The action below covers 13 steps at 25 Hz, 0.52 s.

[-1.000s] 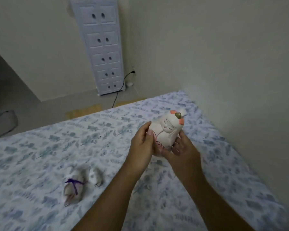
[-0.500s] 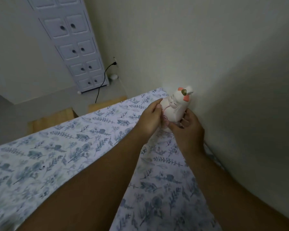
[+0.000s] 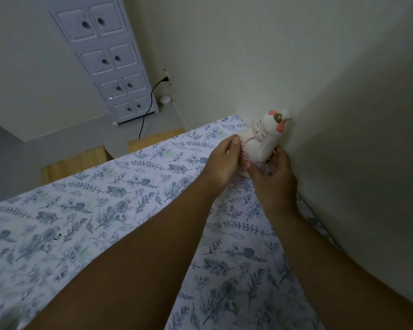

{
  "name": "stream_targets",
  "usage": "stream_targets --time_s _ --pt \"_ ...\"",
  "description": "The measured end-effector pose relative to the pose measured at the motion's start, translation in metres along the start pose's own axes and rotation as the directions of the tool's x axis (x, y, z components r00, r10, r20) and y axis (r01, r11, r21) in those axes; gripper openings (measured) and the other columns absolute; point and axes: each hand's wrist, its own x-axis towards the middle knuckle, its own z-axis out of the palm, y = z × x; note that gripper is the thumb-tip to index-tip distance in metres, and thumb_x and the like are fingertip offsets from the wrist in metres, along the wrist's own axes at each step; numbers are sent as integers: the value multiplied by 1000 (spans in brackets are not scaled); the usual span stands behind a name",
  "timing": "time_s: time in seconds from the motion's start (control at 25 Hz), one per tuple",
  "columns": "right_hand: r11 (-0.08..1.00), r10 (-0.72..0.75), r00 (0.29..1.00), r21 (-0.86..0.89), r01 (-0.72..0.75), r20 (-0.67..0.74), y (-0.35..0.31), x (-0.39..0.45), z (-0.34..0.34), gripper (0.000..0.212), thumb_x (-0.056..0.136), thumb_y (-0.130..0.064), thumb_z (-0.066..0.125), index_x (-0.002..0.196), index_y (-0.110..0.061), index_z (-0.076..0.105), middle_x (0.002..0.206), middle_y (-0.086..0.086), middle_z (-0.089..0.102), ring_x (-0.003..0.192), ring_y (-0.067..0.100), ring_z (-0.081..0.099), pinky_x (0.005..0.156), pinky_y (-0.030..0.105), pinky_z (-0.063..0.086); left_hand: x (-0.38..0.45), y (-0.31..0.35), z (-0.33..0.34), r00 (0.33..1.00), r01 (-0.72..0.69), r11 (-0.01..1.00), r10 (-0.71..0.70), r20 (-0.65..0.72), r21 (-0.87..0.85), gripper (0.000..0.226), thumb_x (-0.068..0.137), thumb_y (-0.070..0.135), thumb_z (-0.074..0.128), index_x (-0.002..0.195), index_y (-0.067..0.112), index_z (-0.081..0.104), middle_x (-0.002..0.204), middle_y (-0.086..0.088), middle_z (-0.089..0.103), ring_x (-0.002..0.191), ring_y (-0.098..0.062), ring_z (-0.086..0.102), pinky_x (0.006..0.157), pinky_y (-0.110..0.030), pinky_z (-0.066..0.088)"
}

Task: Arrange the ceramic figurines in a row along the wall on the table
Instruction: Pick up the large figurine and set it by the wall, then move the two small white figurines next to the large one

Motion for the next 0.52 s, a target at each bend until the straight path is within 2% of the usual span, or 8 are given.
stream_targets --time_s 0.08,0.12,0.2,0.28,0.4,0.52 --pt "995 -21 1000 -93 23 19 -6 -10 -5 59 89 -37 76 142 -32 52 138 -13 62 128 5 57 99 27 53 -20 -1 -12 1000 0 999 1 -21 42 45 105 44 40 144 23 51 145 -3 55 126 -11 50 92 -17 38" --pt "990 -30 999 -134 33 24 -10 -19 -6 58 90 -39 73 143 -32 51 141 -13 59 131 8 54 102 32 52 -35 -4 -22 999 -2 997 6 -54 82 47 104 45 41 147 26 47 151 1 48 133 -11 45 98 -22 33" --pt "971 -45 998 -233 51 32 -20 -43 -5 57 91 -44 68 143 -29 50 141 -12 57 132 10 52 105 38 49 -73 -14 -47 992 -15 987 35 -118 163 49 103 47 41 148 29 45 155 4 43 140 -12 38 103 -24 27" --pt "935 -46 995 -347 72 84 -32 -76 3 62 92 -49 64 147 -25 47 147 -3 54 136 17 49 108 42 46 -119 -28 -75 982 -22 970 67 -178 242 50 104 47 41 149 28 43 157 5 39 145 -12 30 108 -25 22" --pt "883 -97 949 -414 221 300 -61 -142 34 59 95 -43 63 148 -21 50 151 4 52 140 22 45 112 47 41 -195 -49 -124 953 34 932 79 -292 362 52 104 48 40 151 26 41 160 5 35 150 -12 18 117 -31 16" --pt "844 -190 833 -346 409 519 -93 -220 77 54 95 -36 66 144 -15 55 149 6 54 139 22 48 113 46 40 -274 -66 -177 919 90 890 99 -381 448 54 104 46 40 152 22 40 161 3 34 152 -14 14 122 -40 15"
